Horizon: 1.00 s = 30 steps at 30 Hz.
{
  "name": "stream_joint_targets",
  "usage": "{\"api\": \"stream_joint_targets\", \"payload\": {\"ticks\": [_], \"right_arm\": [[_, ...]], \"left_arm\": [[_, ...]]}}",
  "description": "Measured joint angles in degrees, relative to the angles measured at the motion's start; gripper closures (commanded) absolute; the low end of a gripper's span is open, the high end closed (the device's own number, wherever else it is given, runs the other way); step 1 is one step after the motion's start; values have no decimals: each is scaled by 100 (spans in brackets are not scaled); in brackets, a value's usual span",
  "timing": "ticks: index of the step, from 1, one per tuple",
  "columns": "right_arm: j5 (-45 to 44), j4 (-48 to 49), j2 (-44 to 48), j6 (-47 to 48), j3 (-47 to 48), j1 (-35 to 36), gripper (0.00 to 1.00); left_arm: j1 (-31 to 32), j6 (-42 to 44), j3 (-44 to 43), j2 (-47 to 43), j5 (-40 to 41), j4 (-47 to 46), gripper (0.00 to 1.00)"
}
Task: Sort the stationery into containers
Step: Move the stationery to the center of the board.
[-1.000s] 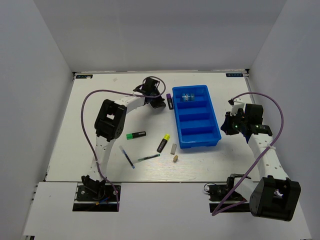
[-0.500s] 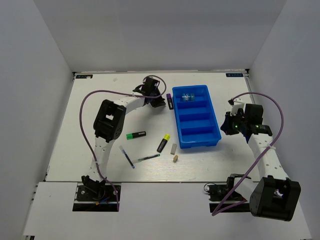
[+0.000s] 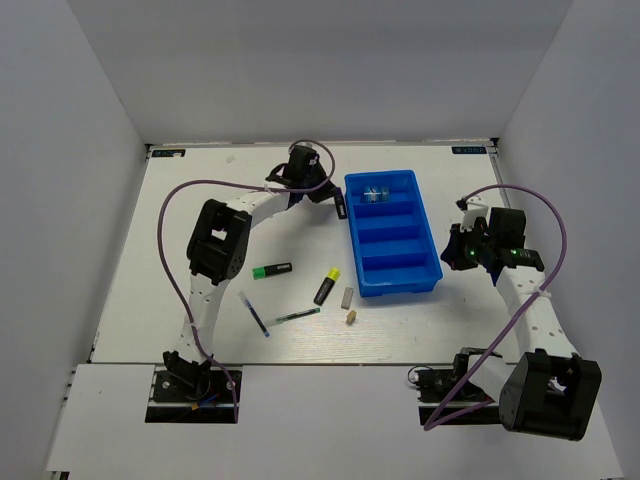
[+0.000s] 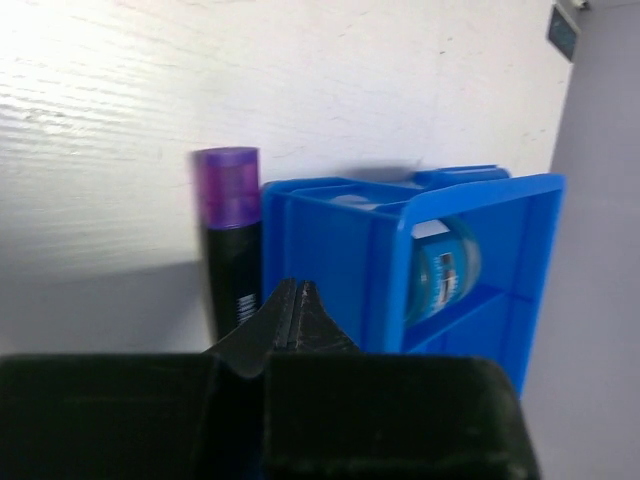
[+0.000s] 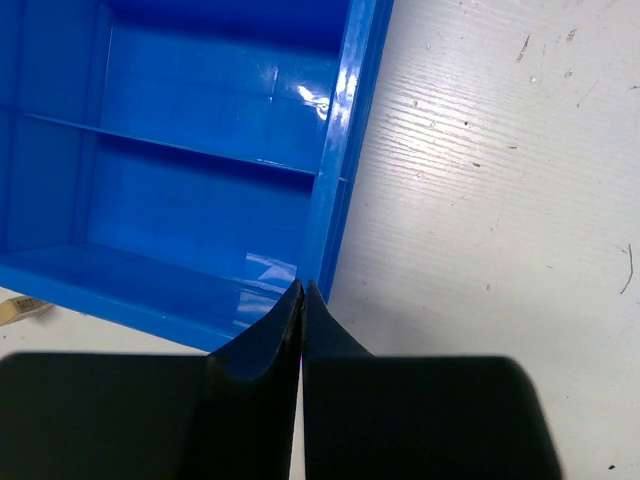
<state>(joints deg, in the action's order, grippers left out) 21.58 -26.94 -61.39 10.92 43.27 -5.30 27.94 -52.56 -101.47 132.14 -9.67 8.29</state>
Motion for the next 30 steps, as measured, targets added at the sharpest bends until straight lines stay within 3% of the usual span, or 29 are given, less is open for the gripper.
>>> {"api": "stream_joint_targets", "payload": {"ticks": [30], "right_arm": [[0,-2,-35,2,0,-22,100]], "left_arm": [[4,-684,-238,634,-326,-496,100]]}}
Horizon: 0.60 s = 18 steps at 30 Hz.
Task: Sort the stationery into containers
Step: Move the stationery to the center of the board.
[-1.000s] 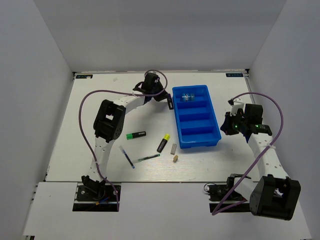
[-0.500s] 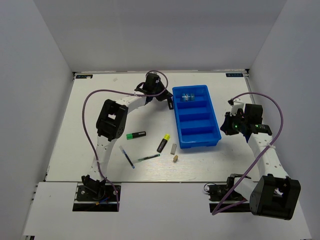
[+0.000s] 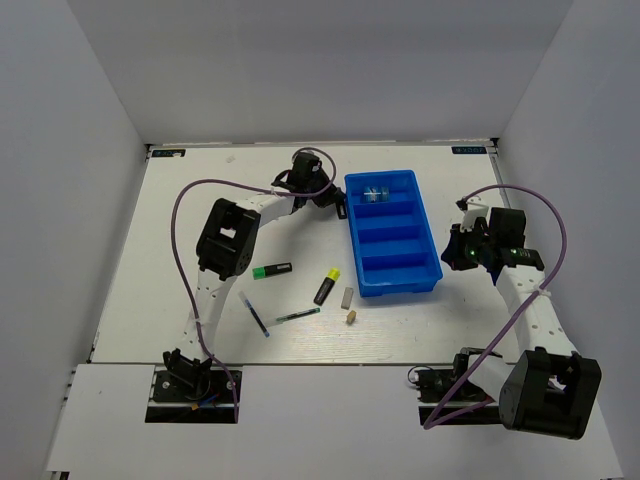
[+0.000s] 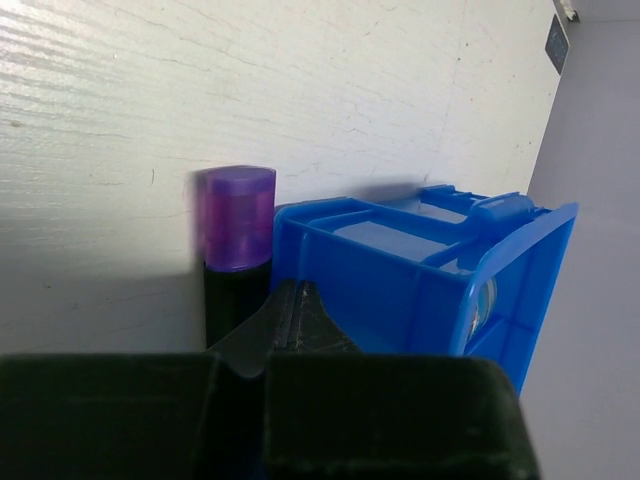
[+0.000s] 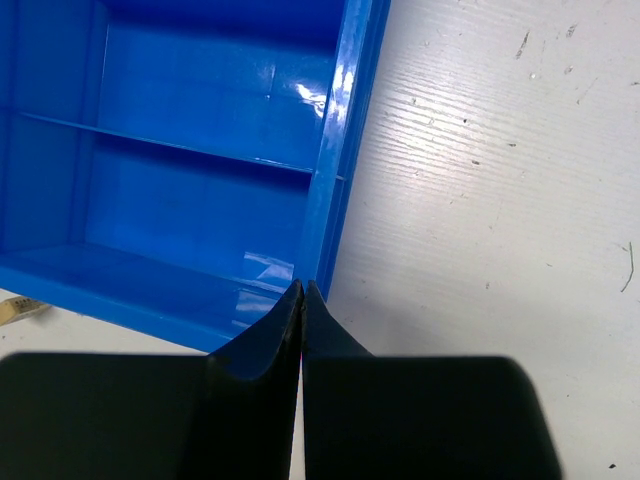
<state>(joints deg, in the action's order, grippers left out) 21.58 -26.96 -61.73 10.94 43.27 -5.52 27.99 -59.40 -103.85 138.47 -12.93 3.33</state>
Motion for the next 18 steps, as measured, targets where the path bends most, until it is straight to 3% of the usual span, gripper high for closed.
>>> {"api": "stream_joint_targets", "payload": {"ticks": [18], "right_arm": [[0,-2,-39,0,0,-4,100]], "left_arm": [[0,46,42,0,-2,140,100]]}}
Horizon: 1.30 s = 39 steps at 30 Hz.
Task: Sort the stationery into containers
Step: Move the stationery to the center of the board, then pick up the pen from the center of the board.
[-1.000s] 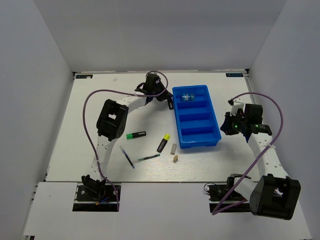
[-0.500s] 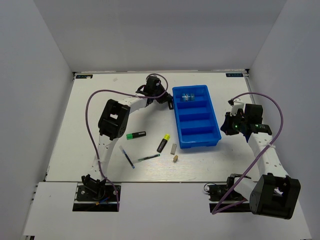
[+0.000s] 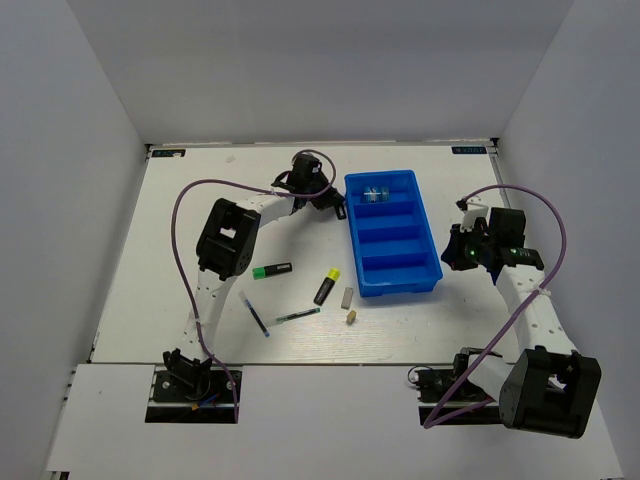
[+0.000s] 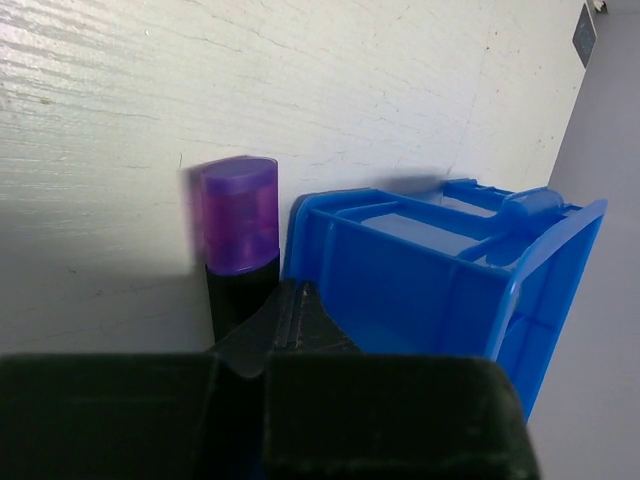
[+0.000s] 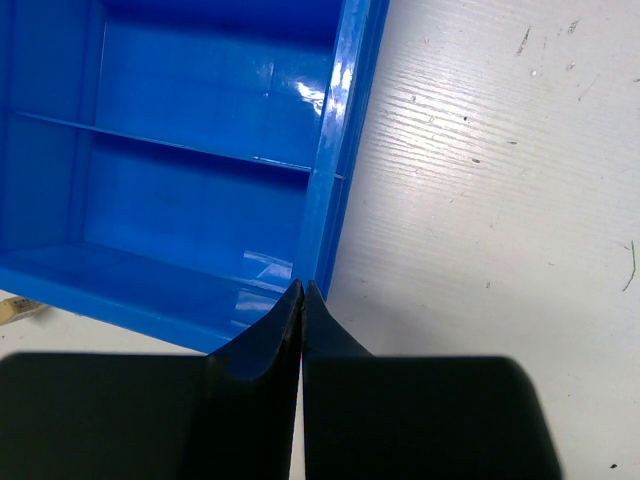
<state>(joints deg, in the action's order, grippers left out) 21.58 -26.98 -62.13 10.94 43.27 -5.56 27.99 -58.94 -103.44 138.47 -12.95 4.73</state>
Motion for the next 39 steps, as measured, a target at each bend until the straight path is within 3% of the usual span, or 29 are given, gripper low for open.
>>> {"api": "stream_joint_targets", "payload": {"ticks": [17,22,23,26,30,31,35,39], "right_arm": [[87,-4,0,0,0,-11,100],[111,-4,0,0,0,-11,100],[116,-4,0,0,0,-11,100],[131,-7,9,0,0,-11,100],[162,-7,35,0,0,-11,100],[177,-7,35,0,0,-11,100],[219,-7,37,2,0,-11,99],[221,-7,37,0,0,-11,99]], "left_arm": [[-70,466,1287,-802,20,87,100],[-111,986,1088,-1005,308,857,86],[-122,1097,1021,-1075,407,1021,76],[-175,1405,938,-1486,704,1510,71],[-236,1794,787,-2175,1014,1996,39],[-247,1895,614,-2282,1110,2194,38],[-227,2260,-293,-2277,1298,2817,40],[-109,2704,-791,-2055,1543,3237,51]]}}
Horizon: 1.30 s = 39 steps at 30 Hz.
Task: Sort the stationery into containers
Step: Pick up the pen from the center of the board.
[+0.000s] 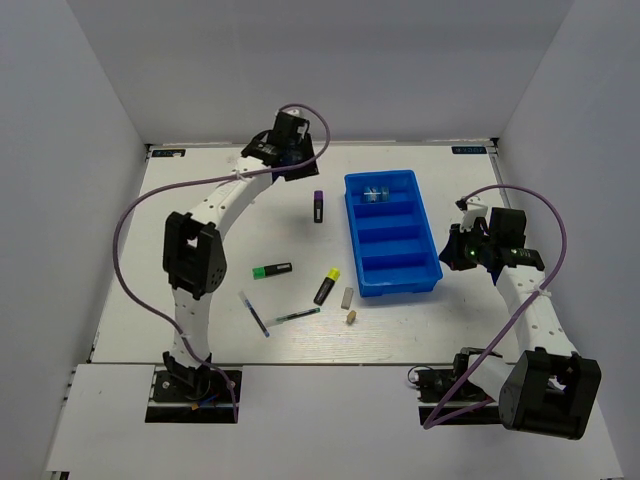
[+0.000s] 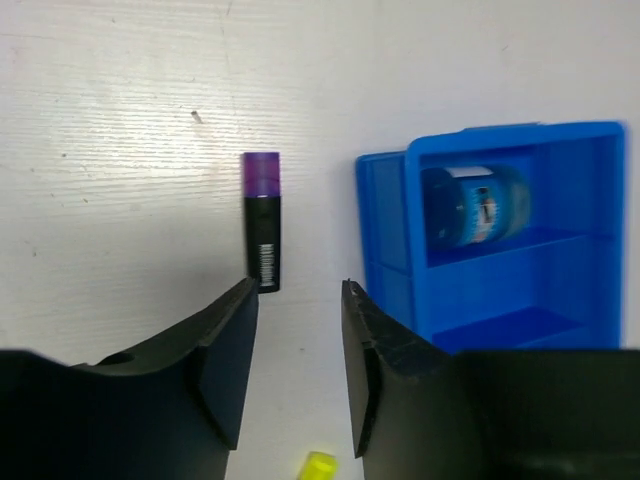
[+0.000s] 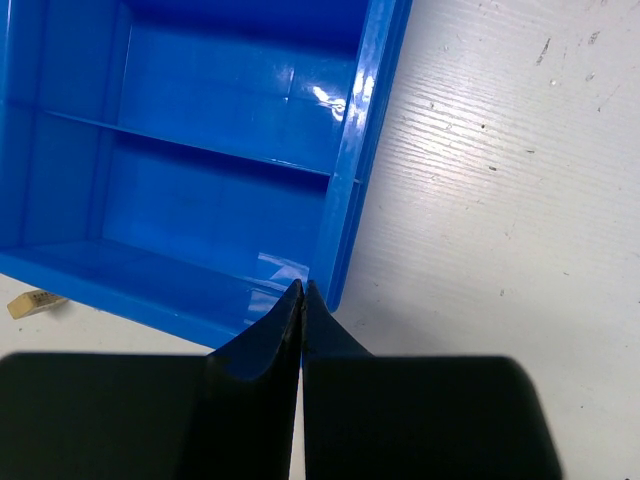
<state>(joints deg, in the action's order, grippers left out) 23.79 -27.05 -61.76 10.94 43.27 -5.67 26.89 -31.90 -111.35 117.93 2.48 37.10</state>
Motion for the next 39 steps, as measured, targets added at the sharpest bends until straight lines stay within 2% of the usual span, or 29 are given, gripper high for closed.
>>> {"api": "stream_joint_targets", "payload": {"ticks": [5,11,21,39], "right_arm": [[0,0,0,0,0,0,99],[-4,0,0,4,0,0,98],[-4,0,-2,7,0,-11,98],[-2,0,-4,17,0,-74,98]], "left_arm": [[356,498,-197,629,450,289,53],[616,654,-153,1027,671,315,51],[595,704,-72,1143,1064,151,51],[597,549,-76,1615,1102,52,51]]}}
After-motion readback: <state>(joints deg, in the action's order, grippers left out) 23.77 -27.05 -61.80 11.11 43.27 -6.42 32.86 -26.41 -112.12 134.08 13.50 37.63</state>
